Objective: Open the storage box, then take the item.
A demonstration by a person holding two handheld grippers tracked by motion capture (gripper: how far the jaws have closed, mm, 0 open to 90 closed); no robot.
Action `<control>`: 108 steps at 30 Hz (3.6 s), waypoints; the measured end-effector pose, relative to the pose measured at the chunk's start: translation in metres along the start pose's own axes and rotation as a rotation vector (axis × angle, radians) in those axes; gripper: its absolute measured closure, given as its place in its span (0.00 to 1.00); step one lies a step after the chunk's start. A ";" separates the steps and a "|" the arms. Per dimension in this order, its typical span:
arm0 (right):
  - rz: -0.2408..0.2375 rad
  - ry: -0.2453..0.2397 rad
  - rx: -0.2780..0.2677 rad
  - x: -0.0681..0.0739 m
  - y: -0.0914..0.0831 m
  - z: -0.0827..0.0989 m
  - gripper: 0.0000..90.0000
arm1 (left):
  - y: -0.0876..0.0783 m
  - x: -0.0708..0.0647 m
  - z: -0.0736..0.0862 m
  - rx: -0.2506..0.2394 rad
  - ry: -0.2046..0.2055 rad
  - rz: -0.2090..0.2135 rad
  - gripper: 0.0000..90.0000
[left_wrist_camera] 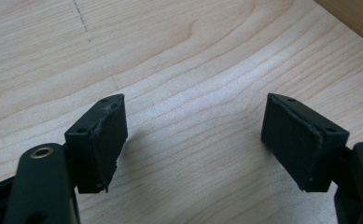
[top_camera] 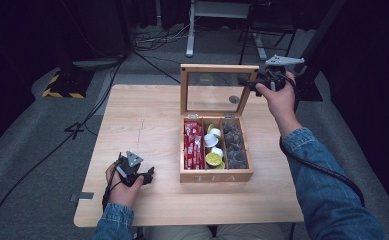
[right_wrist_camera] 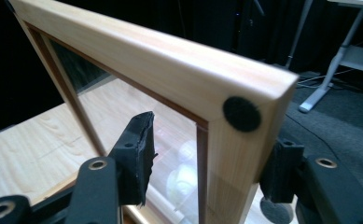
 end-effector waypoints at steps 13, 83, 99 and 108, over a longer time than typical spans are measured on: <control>0.037 0.017 0.008 -0.008 0.018 0.001 0.42 | 0.001 0.002 0.001 0.011 -0.040 0.028 0.25; 0.135 0.081 0.048 -0.017 0.023 0.037 0.20 | 0.008 0.001 -0.005 0.014 -0.018 0.052 0.19; -0.080 0.049 0.068 0.046 -0.005 0.040 0.30 | 0.009 0.001 -0.006 0.016 -0.018 0.051 0.19; -0.144 0.012 0.090 0.073 -0.005 0.043 0.37 | 0.008 0.001 -0.006 0.016 -0.018 0.054 0.19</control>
Point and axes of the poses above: each handheld gripper's, and its own axes: y roughly forward along the jaws, z roughly out of its underside, x roughly to its left, the point moved 6 cm from there along y, roughly forward along the jaws, and after that the axes turned 9 degrees about y, right-handed, at the moved point
